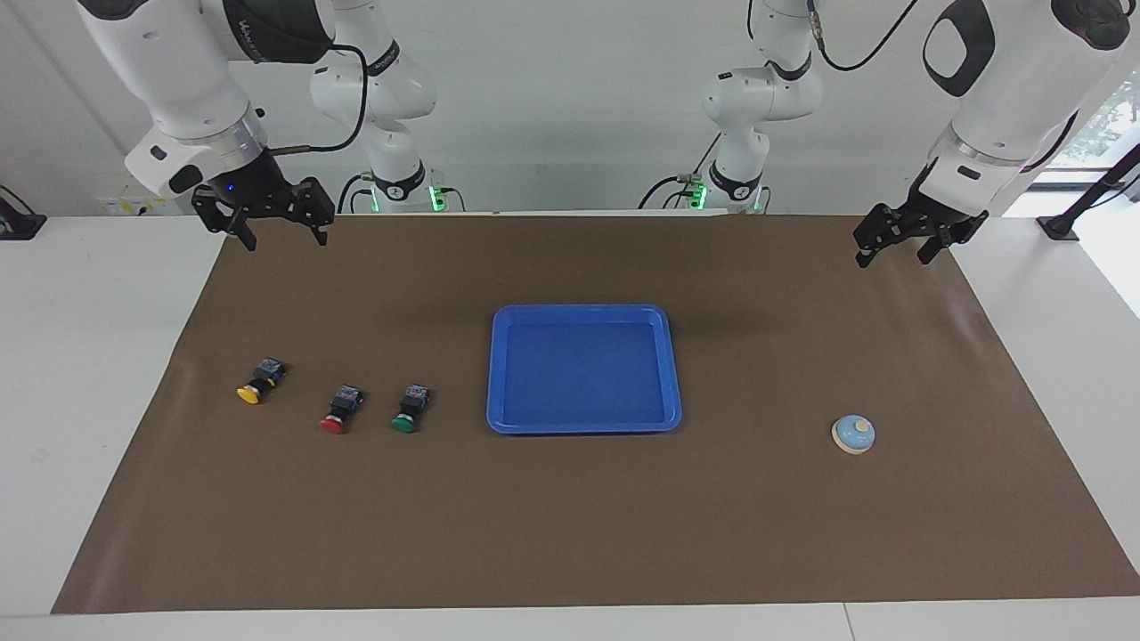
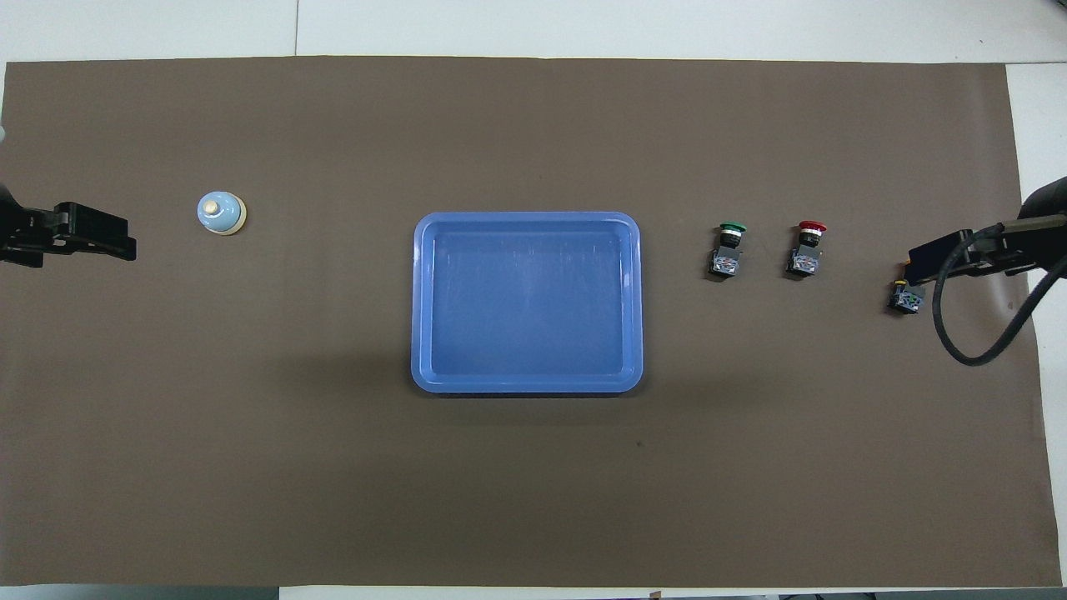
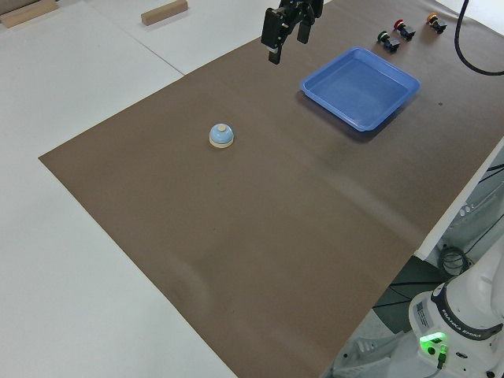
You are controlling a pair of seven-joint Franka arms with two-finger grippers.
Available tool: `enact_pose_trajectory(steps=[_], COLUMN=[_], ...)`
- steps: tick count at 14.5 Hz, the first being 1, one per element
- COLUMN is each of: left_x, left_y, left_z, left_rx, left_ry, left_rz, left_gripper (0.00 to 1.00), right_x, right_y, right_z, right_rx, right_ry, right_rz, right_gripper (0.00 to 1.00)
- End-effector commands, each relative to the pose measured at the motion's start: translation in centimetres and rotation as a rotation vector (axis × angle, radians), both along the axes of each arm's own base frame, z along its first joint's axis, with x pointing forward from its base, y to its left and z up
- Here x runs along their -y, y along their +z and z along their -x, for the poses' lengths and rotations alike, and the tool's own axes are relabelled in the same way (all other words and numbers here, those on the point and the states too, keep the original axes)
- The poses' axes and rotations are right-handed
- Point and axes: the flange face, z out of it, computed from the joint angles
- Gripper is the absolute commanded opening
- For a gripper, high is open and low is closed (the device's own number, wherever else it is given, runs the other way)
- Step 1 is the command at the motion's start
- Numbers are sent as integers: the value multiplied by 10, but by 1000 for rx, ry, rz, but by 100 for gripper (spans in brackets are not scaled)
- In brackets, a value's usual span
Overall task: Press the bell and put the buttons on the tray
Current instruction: 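Move the left gripper over the small bell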
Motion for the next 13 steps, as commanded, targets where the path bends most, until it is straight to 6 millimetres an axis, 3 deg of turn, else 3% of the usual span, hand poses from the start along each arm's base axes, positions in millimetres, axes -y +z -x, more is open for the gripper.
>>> enact_pose_trajectory(steps=[1, 6, 7, 8, 10, 13], left_x=[4, 3, 1, -1, 0, -5], left_y=[3, -8, -12, -19, -50, -117], left_z=[4, 11, 9, 2, -23, -65], left_rx=[2, 4, 8, 12, 36, 24], left_ry=[3, 34, 41, 47, 58, 70], left_rz=[9, 7, 8, 9, 15, 17], left_gripper=[100, 100, 55, 1, 0, 0], right_x=[3, 3, 3, 3, 4, 3], right_y=[2, 2, 2, 2, 2, 2], right_z=[6, 6, 6, 6, 6, 6], right_rx=[-5, -5, -5, -5, -5, -5], right_ry=[16, 16, 16, 16, 16, 16], right_rz=[0, 0, 0, 0, 1, 0], right_gripper=[100, 100, 100, 100, 100, 100])
